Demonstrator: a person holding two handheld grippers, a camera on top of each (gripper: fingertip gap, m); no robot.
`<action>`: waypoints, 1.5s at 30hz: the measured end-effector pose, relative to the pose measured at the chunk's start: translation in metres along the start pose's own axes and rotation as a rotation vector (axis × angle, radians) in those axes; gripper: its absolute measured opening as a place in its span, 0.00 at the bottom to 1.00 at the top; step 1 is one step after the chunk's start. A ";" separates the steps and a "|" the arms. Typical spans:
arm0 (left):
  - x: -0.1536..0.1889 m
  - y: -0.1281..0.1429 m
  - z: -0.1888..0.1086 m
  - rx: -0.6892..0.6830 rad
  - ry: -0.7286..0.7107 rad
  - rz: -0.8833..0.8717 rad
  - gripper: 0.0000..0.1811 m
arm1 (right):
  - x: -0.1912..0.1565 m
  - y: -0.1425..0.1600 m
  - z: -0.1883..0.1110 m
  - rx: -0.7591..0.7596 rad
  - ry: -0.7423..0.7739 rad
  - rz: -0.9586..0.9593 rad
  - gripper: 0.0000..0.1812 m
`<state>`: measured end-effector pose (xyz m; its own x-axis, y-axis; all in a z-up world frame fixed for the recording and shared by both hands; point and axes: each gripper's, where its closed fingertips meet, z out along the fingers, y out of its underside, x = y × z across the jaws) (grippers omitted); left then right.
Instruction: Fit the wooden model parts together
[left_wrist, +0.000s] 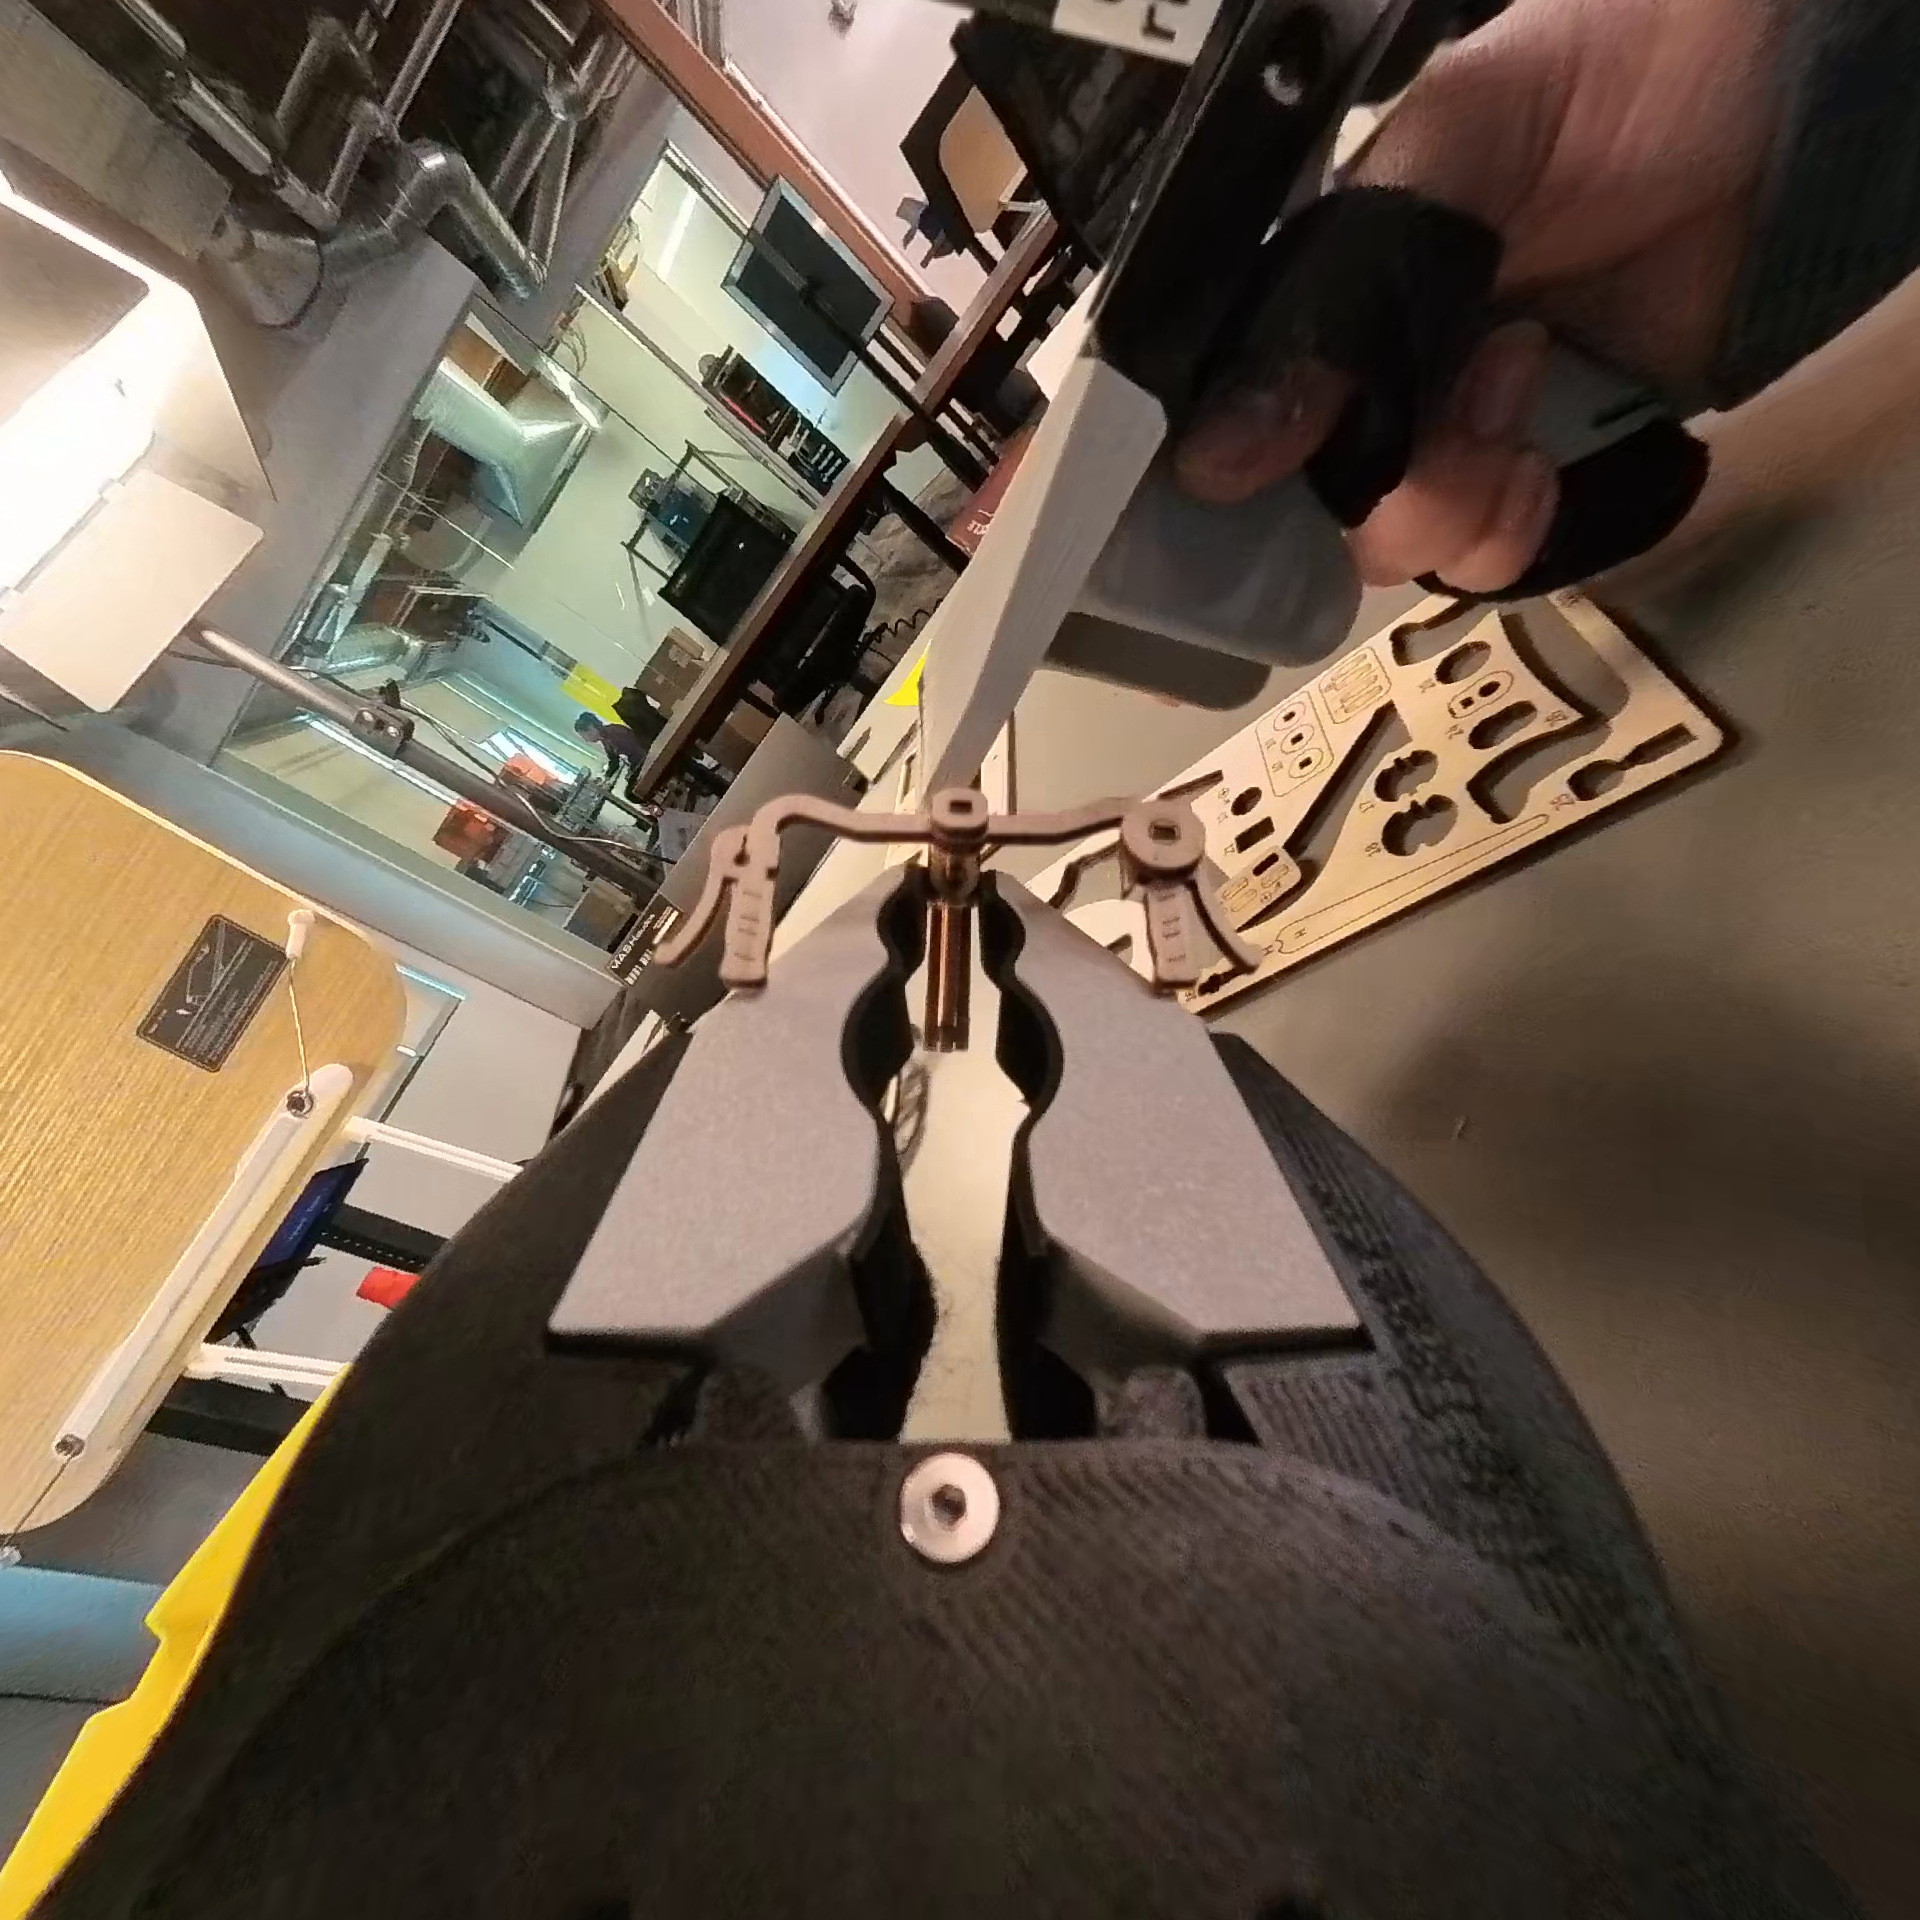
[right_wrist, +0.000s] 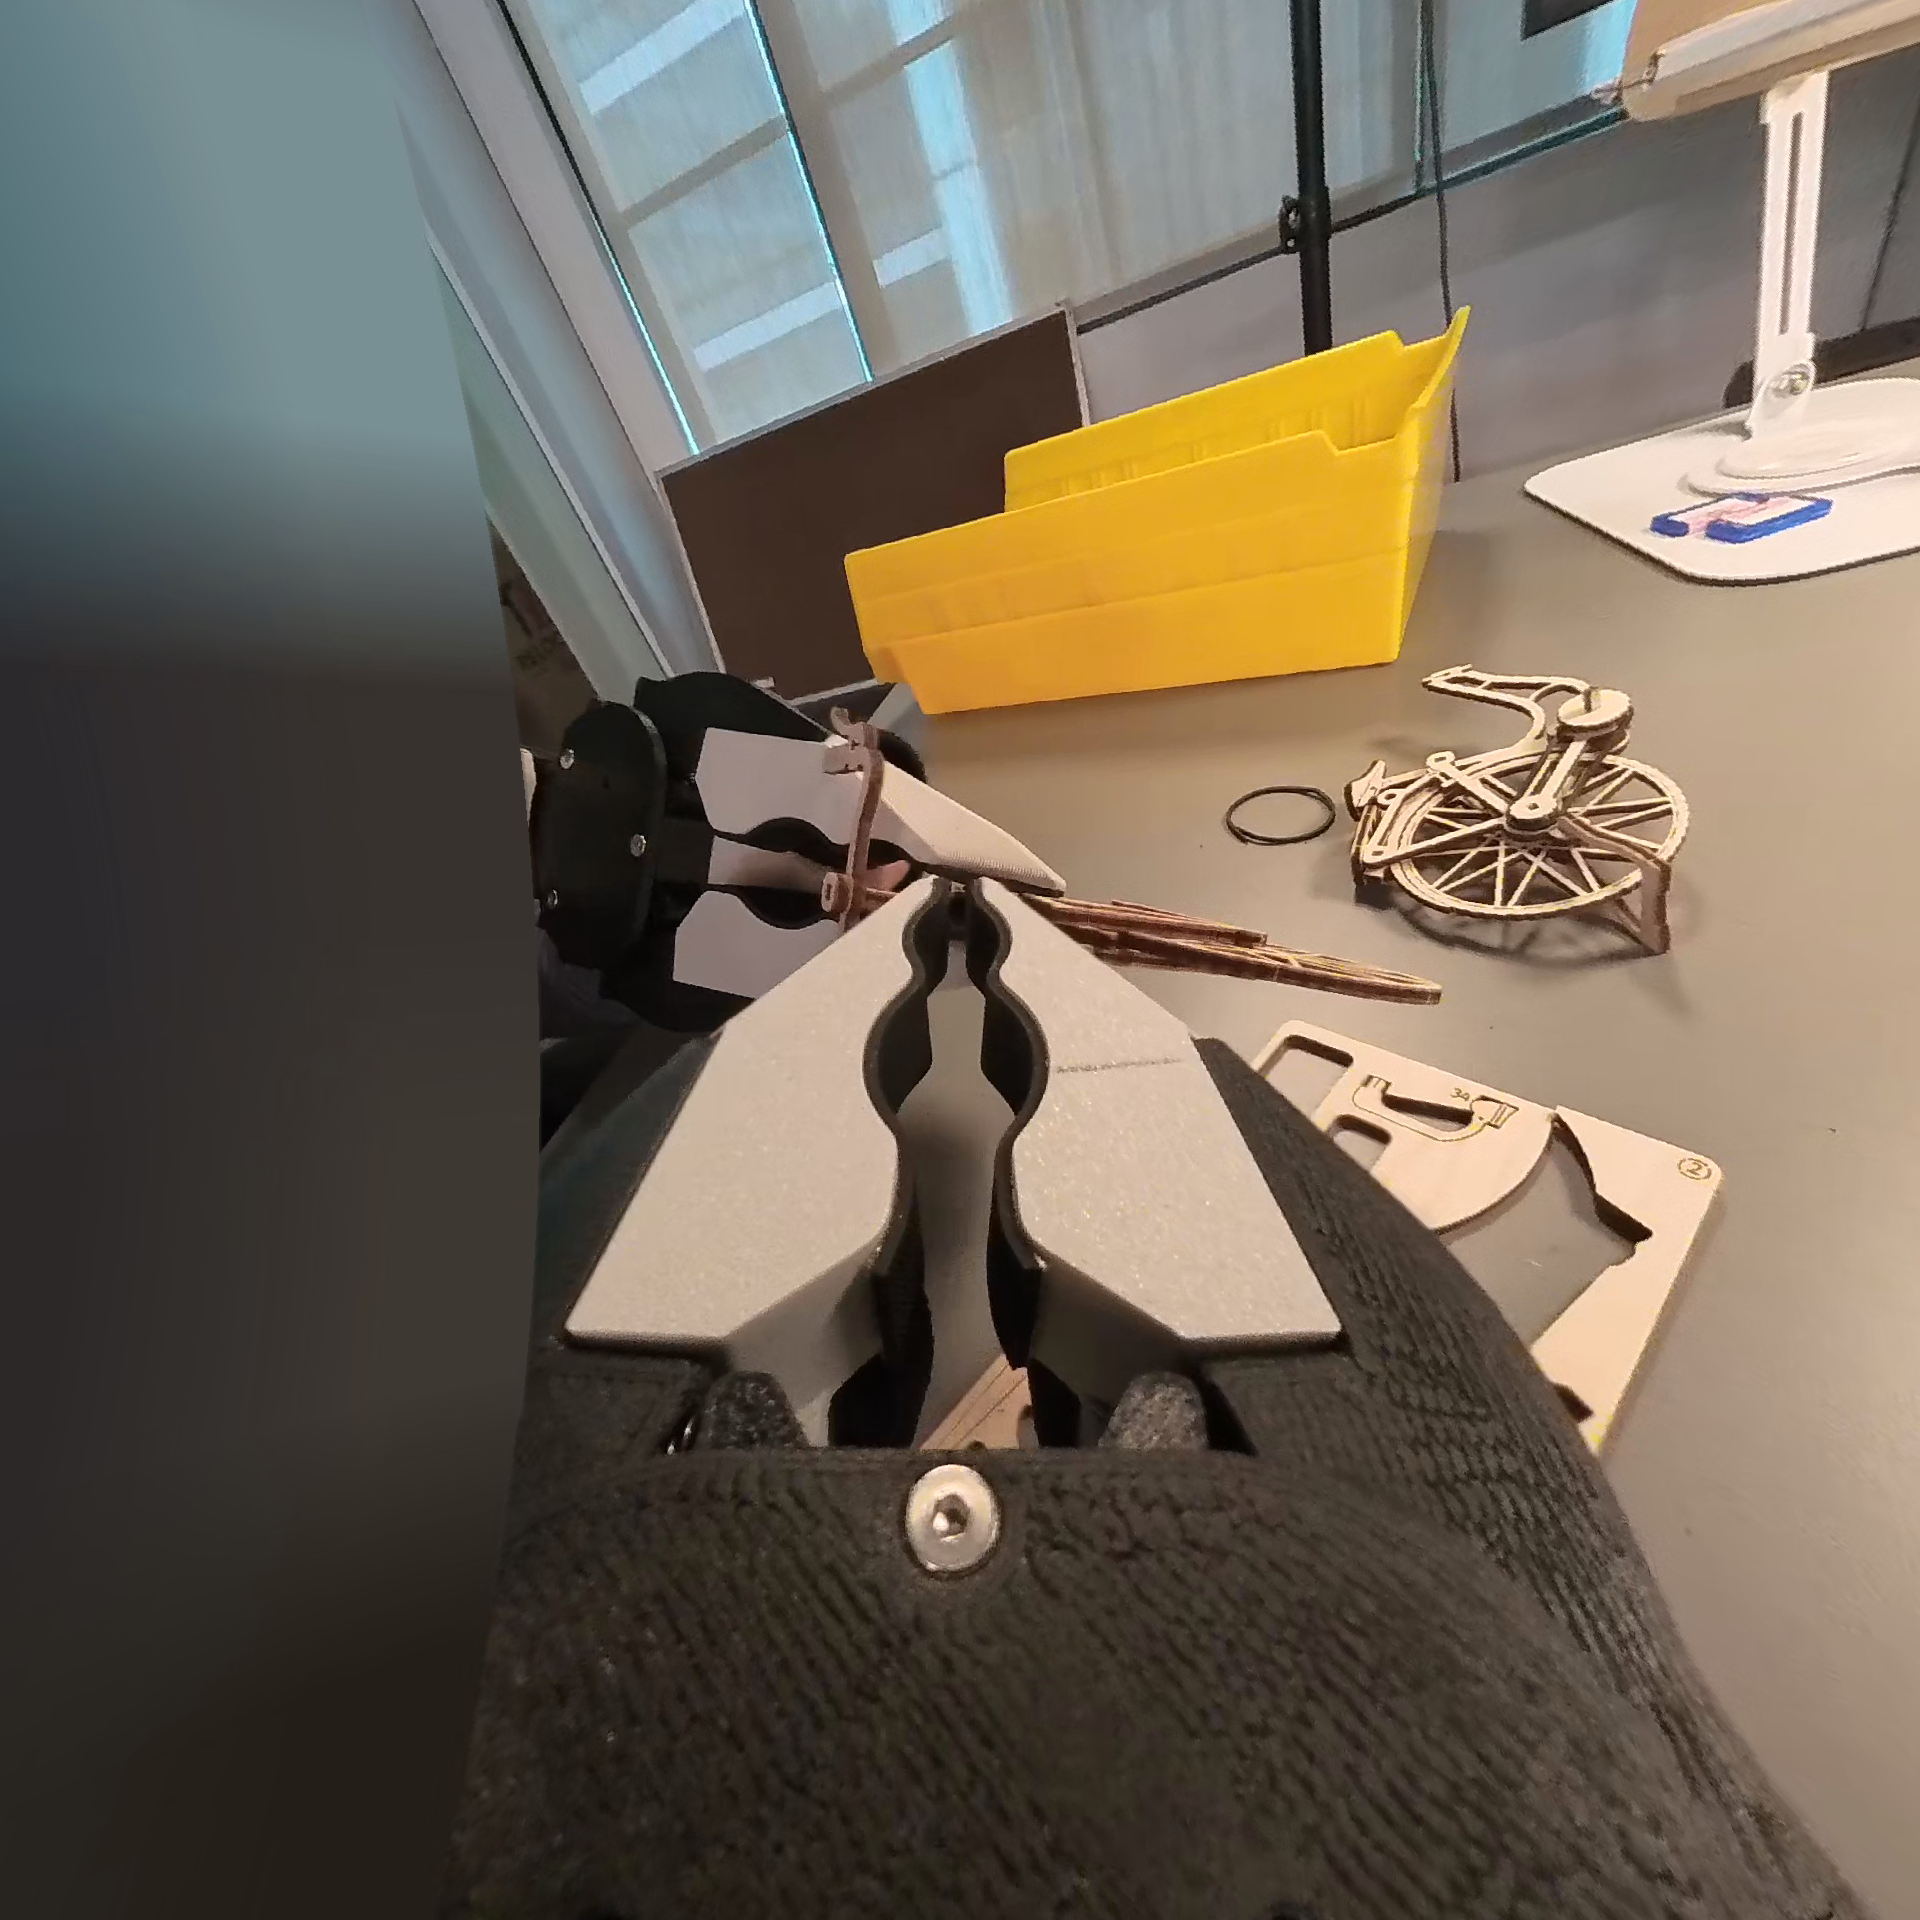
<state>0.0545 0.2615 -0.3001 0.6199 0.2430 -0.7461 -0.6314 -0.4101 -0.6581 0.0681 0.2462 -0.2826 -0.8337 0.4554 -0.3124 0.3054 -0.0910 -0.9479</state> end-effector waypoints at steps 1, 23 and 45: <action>0.000 0.000 0.000 0.000 0.001 -0.002 0.05 | 0.000 0.000 0.000 0.004 -0.003 0.009 0.00; 0.000 0.009 0.004 -0.100 -0.036 0.021 0.04 | 0.007 0.003 0.004 0.032 0.107 -0.068 0.00; -0.003 0.009 0.004 -0.087 -0.040 -0.012 0.05 | 0.014 -0.010 -0.006 0.126 0.080 -0.026 0.07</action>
<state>0.0456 0.2608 -0.3041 0.6070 0.2826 -0.7428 -0.5801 -0.4812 -0.6572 0.0567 0.2589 -0.2774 -0.7999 0.5274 -0.2864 0.2201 -0.1861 -0.9575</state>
